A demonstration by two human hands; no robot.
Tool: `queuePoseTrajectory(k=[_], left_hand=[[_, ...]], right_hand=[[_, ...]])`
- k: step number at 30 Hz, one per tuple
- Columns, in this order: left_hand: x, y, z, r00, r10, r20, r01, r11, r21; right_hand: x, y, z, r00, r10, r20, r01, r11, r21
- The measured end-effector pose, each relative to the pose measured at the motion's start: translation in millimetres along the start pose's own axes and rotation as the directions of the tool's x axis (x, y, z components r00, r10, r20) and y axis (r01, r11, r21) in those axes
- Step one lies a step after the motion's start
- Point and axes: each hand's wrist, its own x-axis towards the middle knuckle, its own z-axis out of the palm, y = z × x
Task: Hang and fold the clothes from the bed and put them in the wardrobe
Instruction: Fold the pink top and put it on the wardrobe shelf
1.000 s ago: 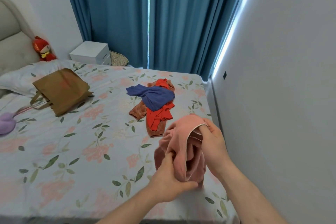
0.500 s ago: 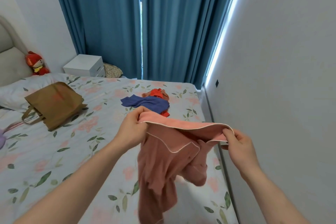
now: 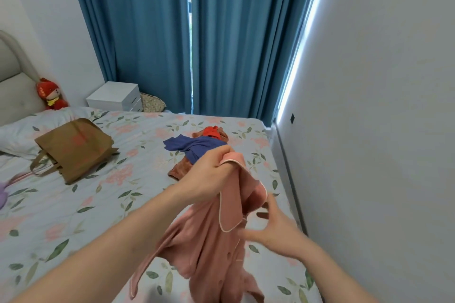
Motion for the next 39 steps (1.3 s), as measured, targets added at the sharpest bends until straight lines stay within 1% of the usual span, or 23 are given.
queuePoseTrajectory(k=[1,2,4,6,9,11,12,14,16,18,19,20,21,22,25,26,28,29,31,33,35,36,39], left_hand=[[0.4,2.9,2.6,1.0,0.002,0.019,-0.002,1.0,-0.019],[0.8,5.9,3.5,0.999,0.002,0.036,-0.001,0.999,-0.032],[2.8,9.2,1.2,0.997,-0.006,0.071,0.009,0.999,-0.043],[4.7,4.7,-5.7,0.996,-0.027,0.081,0.028,1.0,-0.012],[2.9,-9.8,-22.7,0.997,-0.075,-0.02,0.076,0.996,0.039],[-3.6,-23.8,-33.1,0.991,-0.128,-0.048,0.131,0.99,0.05],[-9.7,-30.2,-35.7,0.988,-0.156,-0.02,0.157,0.987,0.039],[-24.8,-47.4,-34.5,0.975,-0.201,0.097,0.203,0.979,-0.011],[-40.0,-70.8,-21.9,0.961,-0.195,0.197,0.206,0.978,-0.032],[-51.4,-92.0,-1.9,0.947,-0.204,0.249,0.226,0.972,-0.063],[-54.5,-99.9,10.0,0.933,-0.204,0.297,0.233,0.97,-0.065],[-56.9,-106.4,23.9,0.929,-0.165,0.332,0.195,0.979,-0.057],[-59.1,-108.9,37.6,0.929,-0.125,0.347,0.15,0.988,-0.045],[-59.8,-110.5,50.6,0.933,-0.112,0.343,0.138,0.989,-0.053],[-56.3,-116.6,77.3,0.932,-0.255,0.256,0.288,0.953,-0.1],[-53.0,-121.2,82.2,0.932,-0.269,0.242,0.305,0.944,-0.127],[-46.6,-123.7,81.2,0.945,-0.288,0.153,0.306,0.945,-0.112],[-43.4,-122.4,77.3,0.941,-0.32,0.111,0.331,0.938,-0.102],[-37.9,-120.2,66.3,0.917,-0.393,0.072,0.398,0.914,-0.081],[-32.1,-122.9,53.6,0.9,-0.434,-0.03,0.433,0.9,-0.046],[-26.0,-124.0,39.7,0.907,-0.4,-0.131,0.396,0.916,-0.061],[-23.6,-119.7,31.9,0.921,-0.35,-0.17,0.346,0.937,-0.056],[-20.9,-100.4,7.4,0.962,-0.178,-0.207,0.188,0.982,0.028]], right_hand=[[0.8,0.7,8.5,0.999,-0.009,0.043,0.01,1.0,-0.027],[3.0,0.0,14.6,0.998,-0.009,0.059,0.01,1.0,-0.018],[5.9,-10.2,19.8,0.999,-0.021,0.042,0.02,0.999,0.042],[10.5,-13.9,18.8,0.998,-0.068,0.005,0.068,0.995,0.072],[11.6,-12.3,13.3,0.994,-0.083,-0.072,0.093,0.984,0.155],[11.5,-12.0,8.5,0.983,-0.077,-0.168,0.107,0.978,0.177],[12.0,-14.3,6.1,0.975,-0.08,-0.207,0.123,0.972,0.203],[12.9,-23.9,1.9,0.966,-0.099,-0.24,0.168,0.942,0.292],[15.6,-30.9,-0.3,0.957,-0.109,-0.27,0.202,0.916,0.346],[19.3,-32.9,-1.1,0.943,-0.099,-0.319,0.216,0.909,0.358],[21.5,-33.7,-1.2,0.935,-0.085,-0.343,0.219,0.902,0.372],[23.3,-34.1,-2.0,0.929,-0.071,-0.363,0.219,0.897,0.385],[24.3,-35.6,-3.2,0.922,-0.057,-0.382,0.219,0.892,0.395],[25.8,-36.1,-4.4,0.917,-0.059,-0.395,0.229,0.887,0.4],[27.7,-33.2,-10.8,0.906,-0.059,-0.42,0.25,0.875,0.416],[27.2,-30.1,-14.1,0.9,-0.054,-0.432,0.25,0.876,0.411],[24.8,-24.3,-24.5,0.877,-0.006,-0.48,0.236,0.876,0.42],[22.6,-20.6,-31.1,0.858,0.026,-0.513,0.23,0.874,0.428],[19.3,-10.4,-44.7,0.824,0.072,-0.562,0.209,0.884,0.419],[16.2,-1.9,-55.9,0.818,0.113,-0.564,0.157,0.899,0.408],[13.6,5.7,-63.5,0.821,0.131,-0.556,0.129,0.905,0.405],[12.3,8.8,-66.6,0.823,0.133,-0.552,0.117,0.912,0.394],[8.5,13.8,-72.3,0.85,0.161,-0.502,0.06,0.916,0.396]])
